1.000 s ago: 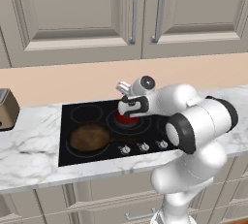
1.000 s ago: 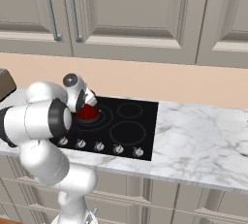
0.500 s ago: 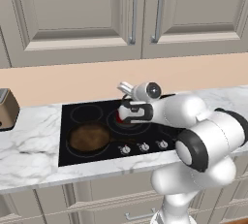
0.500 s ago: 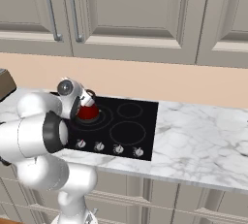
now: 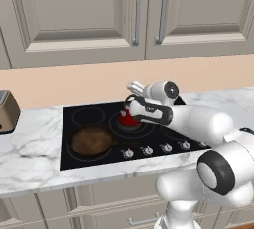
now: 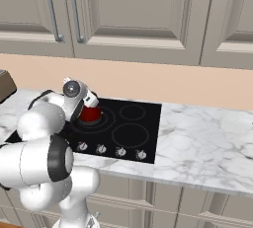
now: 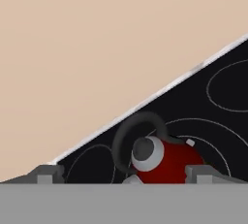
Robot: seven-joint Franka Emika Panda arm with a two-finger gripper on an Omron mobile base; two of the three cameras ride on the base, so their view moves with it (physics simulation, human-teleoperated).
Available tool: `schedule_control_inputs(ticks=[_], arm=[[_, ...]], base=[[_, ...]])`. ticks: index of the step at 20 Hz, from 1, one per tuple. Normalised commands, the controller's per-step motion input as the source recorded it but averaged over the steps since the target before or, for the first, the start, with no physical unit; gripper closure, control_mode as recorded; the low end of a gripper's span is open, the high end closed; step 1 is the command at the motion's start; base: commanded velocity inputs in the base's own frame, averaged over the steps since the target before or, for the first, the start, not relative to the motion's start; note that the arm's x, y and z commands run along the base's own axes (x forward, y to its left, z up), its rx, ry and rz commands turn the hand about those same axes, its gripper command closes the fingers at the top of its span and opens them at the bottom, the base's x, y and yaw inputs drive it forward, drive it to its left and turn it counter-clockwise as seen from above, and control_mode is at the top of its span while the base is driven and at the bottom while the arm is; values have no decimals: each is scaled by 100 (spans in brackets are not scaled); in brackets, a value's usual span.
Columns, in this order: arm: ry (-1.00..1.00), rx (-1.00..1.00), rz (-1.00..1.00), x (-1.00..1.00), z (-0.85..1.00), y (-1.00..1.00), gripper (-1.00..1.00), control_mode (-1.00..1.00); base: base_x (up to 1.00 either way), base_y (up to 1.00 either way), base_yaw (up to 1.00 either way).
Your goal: Pick the kettle from the counter and place it on a stove burner. Then turn the burner on.
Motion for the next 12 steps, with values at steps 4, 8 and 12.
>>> schedule_control_inputs(ticks=[4, 8, 12], arm=[[0, 0, 5, -35, 20, -23, -100, -100], [0, 0, 6, -43, 21, -21, -100, -100], [0, 0, 8, -46, 33, -19, -100, -100]], base=[[0, 0, 0], [0, 0, 0], [0, 0, 0]])
